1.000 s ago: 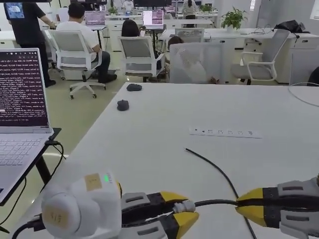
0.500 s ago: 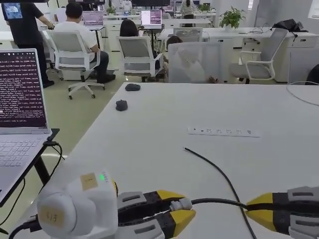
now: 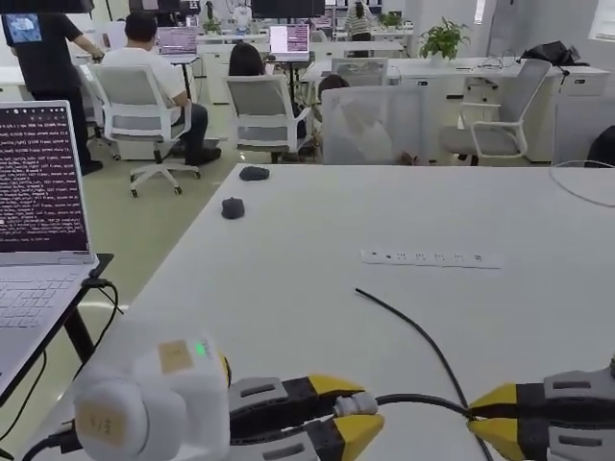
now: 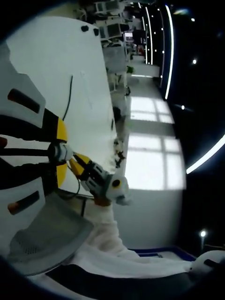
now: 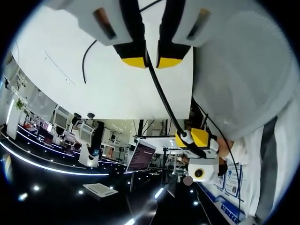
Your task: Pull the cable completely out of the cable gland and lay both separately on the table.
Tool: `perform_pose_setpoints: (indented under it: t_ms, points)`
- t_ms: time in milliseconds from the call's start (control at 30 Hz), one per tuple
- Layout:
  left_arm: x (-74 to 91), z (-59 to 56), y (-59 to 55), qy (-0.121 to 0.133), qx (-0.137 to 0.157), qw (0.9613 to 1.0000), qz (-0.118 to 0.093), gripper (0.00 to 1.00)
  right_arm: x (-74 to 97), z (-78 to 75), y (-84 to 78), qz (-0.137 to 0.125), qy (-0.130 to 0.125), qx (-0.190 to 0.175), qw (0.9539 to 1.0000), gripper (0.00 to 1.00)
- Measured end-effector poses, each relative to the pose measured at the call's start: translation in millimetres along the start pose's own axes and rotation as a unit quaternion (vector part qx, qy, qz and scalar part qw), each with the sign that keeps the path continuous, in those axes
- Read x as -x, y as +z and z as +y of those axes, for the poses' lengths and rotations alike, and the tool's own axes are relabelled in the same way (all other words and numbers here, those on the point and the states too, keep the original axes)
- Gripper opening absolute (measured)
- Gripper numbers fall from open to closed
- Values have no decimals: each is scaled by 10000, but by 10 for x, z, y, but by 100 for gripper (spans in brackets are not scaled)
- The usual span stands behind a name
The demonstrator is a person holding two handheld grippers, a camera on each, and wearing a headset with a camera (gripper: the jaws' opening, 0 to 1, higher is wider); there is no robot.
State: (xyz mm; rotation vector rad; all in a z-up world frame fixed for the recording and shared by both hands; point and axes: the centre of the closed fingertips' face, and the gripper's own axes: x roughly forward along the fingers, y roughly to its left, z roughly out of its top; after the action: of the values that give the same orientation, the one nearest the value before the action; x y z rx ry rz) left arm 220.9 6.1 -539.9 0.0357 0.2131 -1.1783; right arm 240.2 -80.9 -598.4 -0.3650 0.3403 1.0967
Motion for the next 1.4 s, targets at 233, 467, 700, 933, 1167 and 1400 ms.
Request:
perform_pose_setpoints:
  t_ms: [233, 467, 700, 933, 1167, 1400]
  points:
    - [-6, -20, -21, -24, -43, 10000, 70, 16, 5, -27, 173, -149, -80, 179, 9997, 20]
    - [-2, -19, -14, -30, -1, 10000, 44, 16, -143, 217, 501, -331, 305, 674, 9967, 22]
    - [-2, -36, -20, -67, 7, 10000, 51, 16, -311, 347, 674, -425, 480, 1003, 9929, 20]
    - [11, 8, -28, 29, 90, 9999, 68, 16, -355, 374, 729, -495, 566, 1194, 9900, 8]
    - [19, 30, -18, 70, 109, 9999, 44, 16, -376, 371, 728, -536, 600, 1168, 9899, 7]
    - [20, 48, -55, 112, 130, 9998, 138, 16, -391, 325, 632, -400, 556, 1126, 9913, 6]
